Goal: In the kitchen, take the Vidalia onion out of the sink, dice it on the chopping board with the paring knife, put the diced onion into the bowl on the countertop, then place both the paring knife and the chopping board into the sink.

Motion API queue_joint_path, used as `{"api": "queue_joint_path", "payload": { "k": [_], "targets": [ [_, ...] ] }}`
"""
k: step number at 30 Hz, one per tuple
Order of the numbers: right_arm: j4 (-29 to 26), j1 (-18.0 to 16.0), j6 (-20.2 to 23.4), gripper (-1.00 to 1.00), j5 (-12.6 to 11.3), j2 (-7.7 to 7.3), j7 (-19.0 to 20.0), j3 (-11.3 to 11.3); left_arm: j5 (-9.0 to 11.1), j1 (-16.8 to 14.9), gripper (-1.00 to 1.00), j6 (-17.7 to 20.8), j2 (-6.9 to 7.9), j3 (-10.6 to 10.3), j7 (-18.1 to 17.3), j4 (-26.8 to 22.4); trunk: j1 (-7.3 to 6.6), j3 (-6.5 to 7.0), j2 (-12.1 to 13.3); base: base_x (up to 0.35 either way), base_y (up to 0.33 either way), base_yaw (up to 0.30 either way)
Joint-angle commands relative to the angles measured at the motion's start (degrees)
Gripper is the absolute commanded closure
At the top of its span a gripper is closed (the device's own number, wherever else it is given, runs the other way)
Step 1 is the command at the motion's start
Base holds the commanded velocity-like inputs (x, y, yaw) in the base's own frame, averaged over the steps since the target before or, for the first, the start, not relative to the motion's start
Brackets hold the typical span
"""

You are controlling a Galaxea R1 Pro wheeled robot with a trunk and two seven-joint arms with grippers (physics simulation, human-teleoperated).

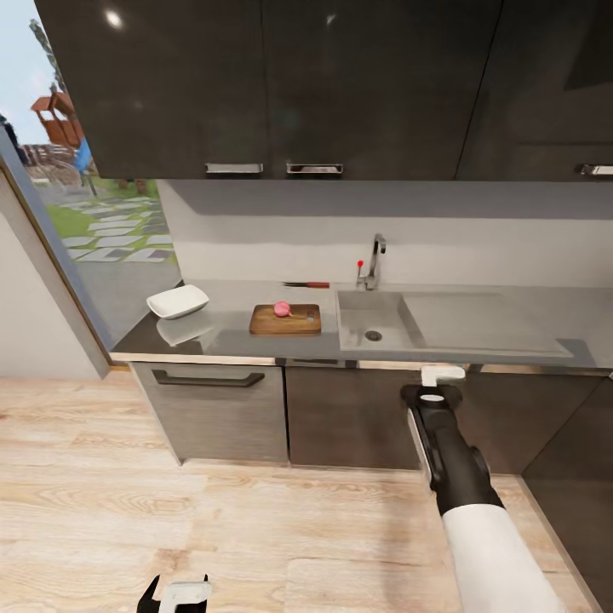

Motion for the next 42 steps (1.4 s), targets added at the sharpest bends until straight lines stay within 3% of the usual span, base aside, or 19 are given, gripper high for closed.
{"api": "queue_joint_path", "payload": {
  "k": [1,11,16,20,26,29,31,34,42],
  "targets": [
    [0.0,-1.1,0.9,-1.00,0.2,0.04,0.0,-0.1,0.2,-0.1,-1.00,-0.3,-0.05,-0.5,0.2,0.2,0.03,-0.13,-0.1,0.000,0.000,0.000],
    [1.5,-17.7,9.2,-1.00,0.2,0.32,-0.3,0.0,0.2,-0.1,-1.00,-0.3,-0.20,-0.5,0.2,0.2,0.03,-0.13,-0.1,0.000,0.000,0.000],
    [5.2,-25.4,11.2,-1.00,0.2,2.26,-0.3,0.0,0.2,-0.1,-1.00,-0.3,-0.22,-0.5,0.2,0.2,0.03,-0.13,-0.1,0.000,0.000,0.000],
    [7.2,-27.4,11.4,-1.00,0.2,3.60,-0.3,0.0,0.2,-0.1,-1.00,-0.3,-0.22,-0.5,0.2,0.2,0.03,-0.13,-0.1,0.023,0.000,0.000],
    [11.4,-28.2,11.0,-1.00,0.2,3.73,-0.3,0.0,0.2,-0.1,-1.00,0.6,-0.30,-0.5,0.2,0.2,0.03,-0.13,-0.1,0.164,0.000,0.000],
    [12.7,-28.3,10.7,-1.00,0.2,3.73,-0.3,0.0,0.2,-0.1,-1.00,4.9,-0.44,-0.5,0.2,0.2,0.03,-0.13,-0.1,0.230,0.000,0.000],
    [13.2,-28.3,10.6,-1.00,0.2,3.73,-0.3,0.0,0.2,-0.1,-1.00,11.6,-0.46,-0.5,-0.1,0.2,0.03,-0.13,-0.1,0.138,0.000,0.000],
    [13.4,-28.4,10.6,-1.00,0.2,3.73,-0.3,0.0,0.2,-0.1,-1.00,16.9,-0.29,-0.5,-1.2,0.2,0.03,-0.13,-0.1,0.066,0.000,0.000],
    [13.6,-28.4,10.5,-1.00,0.2,3.73,-0.2,0.1,0.2,-0.1,-1.00,20.8,0.23,-0.5,-4.0,0.2,0.03,-0.13,-0.1,0.014,0.000,0.000]
  ]
}}
